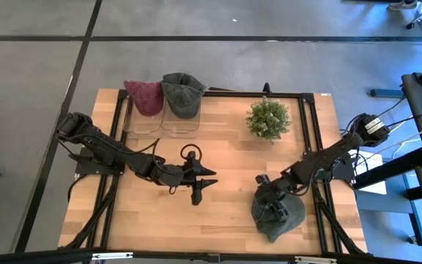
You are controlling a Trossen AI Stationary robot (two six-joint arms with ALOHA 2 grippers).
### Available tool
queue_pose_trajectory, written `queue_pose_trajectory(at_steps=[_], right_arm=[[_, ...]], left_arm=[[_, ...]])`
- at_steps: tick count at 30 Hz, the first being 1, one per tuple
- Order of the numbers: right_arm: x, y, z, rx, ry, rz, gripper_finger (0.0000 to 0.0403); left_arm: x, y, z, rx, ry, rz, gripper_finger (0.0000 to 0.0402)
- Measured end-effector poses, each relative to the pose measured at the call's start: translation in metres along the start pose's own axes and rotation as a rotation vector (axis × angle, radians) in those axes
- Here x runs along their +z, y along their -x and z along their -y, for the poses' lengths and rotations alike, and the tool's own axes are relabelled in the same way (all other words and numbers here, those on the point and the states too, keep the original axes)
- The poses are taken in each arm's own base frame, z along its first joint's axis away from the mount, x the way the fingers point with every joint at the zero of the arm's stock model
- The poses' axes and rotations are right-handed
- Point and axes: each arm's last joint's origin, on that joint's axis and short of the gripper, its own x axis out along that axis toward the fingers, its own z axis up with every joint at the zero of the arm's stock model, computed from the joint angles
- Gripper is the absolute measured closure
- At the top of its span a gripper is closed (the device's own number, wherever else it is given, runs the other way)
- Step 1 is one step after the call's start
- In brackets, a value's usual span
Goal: Pick & Place hat
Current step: Put the black cap into the right transparent bin
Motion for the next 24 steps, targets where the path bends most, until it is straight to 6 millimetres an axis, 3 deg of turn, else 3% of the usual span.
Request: queue_pose_trajectory(at_steps=[6, 15, 18, 22, 24], right_arm=[[0.000, -0.002, 0.001, -0.034, 0.018, 0.002, 0.0210], [-0.007, -0.026, 0.004, -0.044, -0.038, -0.083, 0.0236], [-0.008, -0.029, 0.004, -0.046, -0.064, -0.086, 0.0279], [-0.007, -0.028, 0.006, -0.046, -0.067, -0.079, 0.0375], [-0.004, -0.024, 0.009, -0.060, -0.081, -0.058, 0.0386]], left_arm=[[0.000, 0.000, -0.001, 0.027, 0.000, 0.013, 0.0274], [0.000, 0.000, -0.001, 0.041, -0.004, 0.012, 0.0274], [0.000, 0.000, -0.002, 0.042, -0.005, 0.010, 0.0274], [0.000, 0.000, -0.002, 0.042, -0.005, 0.010, 0.0274], [0.000, 0.000, -0.002, 0.042, -0.005, 0.010, 0.0274]])
